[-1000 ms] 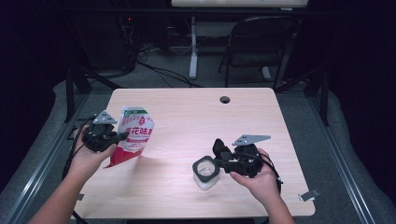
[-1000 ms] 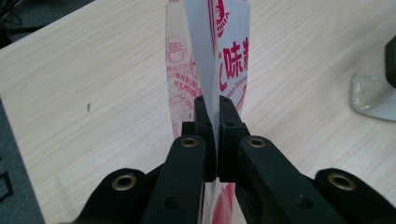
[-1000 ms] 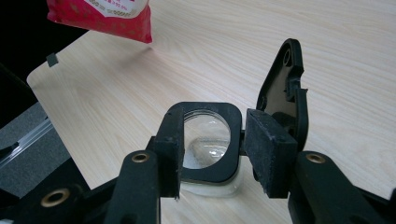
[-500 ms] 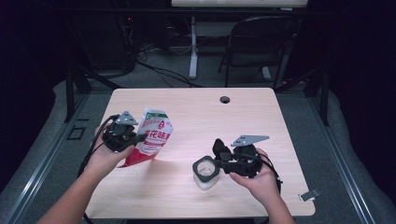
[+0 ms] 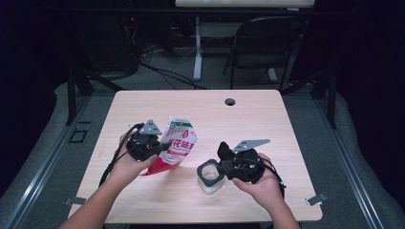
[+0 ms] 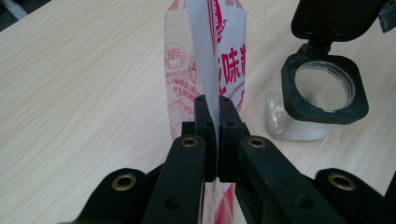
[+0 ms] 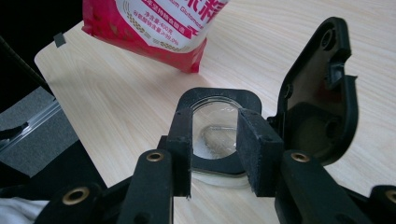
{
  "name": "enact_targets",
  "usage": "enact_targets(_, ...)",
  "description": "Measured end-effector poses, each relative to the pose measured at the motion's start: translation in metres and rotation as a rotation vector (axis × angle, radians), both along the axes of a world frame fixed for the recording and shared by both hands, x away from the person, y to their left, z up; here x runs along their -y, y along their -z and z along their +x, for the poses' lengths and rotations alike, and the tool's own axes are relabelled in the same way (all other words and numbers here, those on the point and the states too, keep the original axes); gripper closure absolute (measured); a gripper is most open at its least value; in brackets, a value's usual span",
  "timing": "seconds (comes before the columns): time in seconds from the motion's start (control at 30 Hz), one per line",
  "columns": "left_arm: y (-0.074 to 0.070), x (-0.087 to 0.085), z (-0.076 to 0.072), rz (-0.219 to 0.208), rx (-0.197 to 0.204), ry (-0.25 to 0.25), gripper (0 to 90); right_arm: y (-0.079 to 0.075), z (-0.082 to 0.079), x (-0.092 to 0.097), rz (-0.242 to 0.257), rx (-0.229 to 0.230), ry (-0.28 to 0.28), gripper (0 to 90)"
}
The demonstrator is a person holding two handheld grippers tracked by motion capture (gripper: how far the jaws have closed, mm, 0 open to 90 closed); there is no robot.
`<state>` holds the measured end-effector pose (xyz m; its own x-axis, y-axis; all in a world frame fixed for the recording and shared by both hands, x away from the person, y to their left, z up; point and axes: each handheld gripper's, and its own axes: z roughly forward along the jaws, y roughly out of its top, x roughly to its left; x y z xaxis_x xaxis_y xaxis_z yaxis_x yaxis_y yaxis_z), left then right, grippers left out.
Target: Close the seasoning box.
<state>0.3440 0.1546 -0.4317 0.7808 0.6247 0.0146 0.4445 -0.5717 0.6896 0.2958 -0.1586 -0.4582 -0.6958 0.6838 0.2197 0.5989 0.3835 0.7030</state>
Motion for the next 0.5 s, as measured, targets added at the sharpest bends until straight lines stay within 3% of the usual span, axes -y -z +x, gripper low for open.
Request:
enact_targets(0.27,0.004,-0.003,-0.009,-0.028,-0.008,0.003,90.0,0.004,0.001,-0.006,-0.008,-0.016,-0.011,67.7)
enact_targets(0.5,0.013,-0.006,-0.025,-0.079,-0.013,0.008,90.0,0.002,-0.001,-0.020,-0.006,-0.020,-0.038,67.9)
